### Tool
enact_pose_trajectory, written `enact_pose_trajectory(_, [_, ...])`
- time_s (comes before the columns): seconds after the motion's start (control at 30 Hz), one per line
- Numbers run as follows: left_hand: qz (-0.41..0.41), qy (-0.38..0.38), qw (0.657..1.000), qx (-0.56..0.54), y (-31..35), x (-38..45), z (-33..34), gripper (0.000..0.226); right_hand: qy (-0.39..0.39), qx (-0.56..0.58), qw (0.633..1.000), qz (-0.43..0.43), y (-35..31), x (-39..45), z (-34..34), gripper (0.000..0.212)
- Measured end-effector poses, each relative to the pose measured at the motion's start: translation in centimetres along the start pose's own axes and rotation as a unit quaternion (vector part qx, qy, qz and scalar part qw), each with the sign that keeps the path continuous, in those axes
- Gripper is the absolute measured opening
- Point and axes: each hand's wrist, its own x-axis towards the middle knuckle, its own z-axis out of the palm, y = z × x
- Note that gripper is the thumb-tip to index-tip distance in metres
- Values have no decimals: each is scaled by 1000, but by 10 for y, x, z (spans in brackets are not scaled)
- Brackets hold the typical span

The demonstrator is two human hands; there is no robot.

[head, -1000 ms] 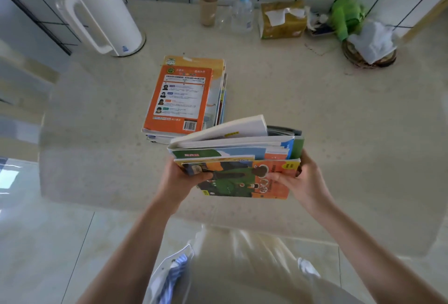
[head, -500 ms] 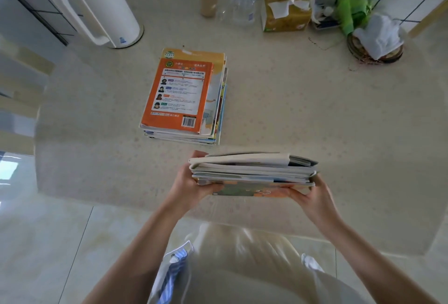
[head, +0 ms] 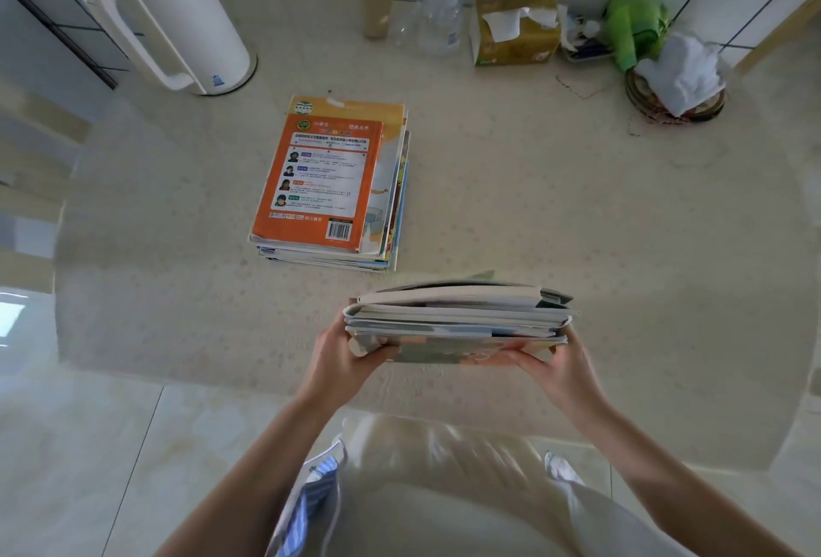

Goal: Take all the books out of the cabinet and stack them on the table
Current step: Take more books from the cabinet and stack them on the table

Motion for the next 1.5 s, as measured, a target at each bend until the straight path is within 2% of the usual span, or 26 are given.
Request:
enact_pose_trajectory(0.13, [17,-90,996,-2,7,13,-8,47,-45,19,999,20,8,8,-4,41])
enact_pose_trajectory(0.2, [19,-106,994,-13,12,25,-5,49,-51,22,998,24,14,20,-10,35])
enact_pose_trajectory(0.3, [-6,-115,992,-46,19,36,-4,56,-60,39,997,24,18,30,-13,36])
enact_pose_trajectory(0.4, [-40,-114,991,-59,22,38,-4,54,-89,76,992,36,15,32,-16,48])
enact_pose_trajectory(0.47, [-64,-115,989,-66,27,45,0,47,-102,111,987,52,13,38,-24,66])
enact_pose_trajectory(0.57, [-86,-104,986,-98,43,59,13,51,-90,159,980,80,6,49,-39,87])
enact_pose_trajectory(0.7, [-108,-56,982,-142,69,89,39,54,-63,204,971,103,-7,73,-54,66])
enact_pose_trajectory(0.87, [-173,-15,975,-139,89,128,74,54,-11,211,968,133,-14,118,-64,47])
enact_pose_trajectory(1.0, [-223,37,967,-118,93,157,93,58,-20,186,969,162,-8,158,-64,36])
enact_pose_trajectory(1.17, [-269,59,957,-97,93,188,101,53,-33,192,962,193,-2,192,-55,22])
enact_pose_trajectory(1.4, [-265,69,962,19,88,199,102,37,-46,217,954,201,6,204,-36,31])
enact_pose_trajectory(1.5, [-242,84,964,76,87,191,106,46,-44,201,961,185,7,204,-26,34])
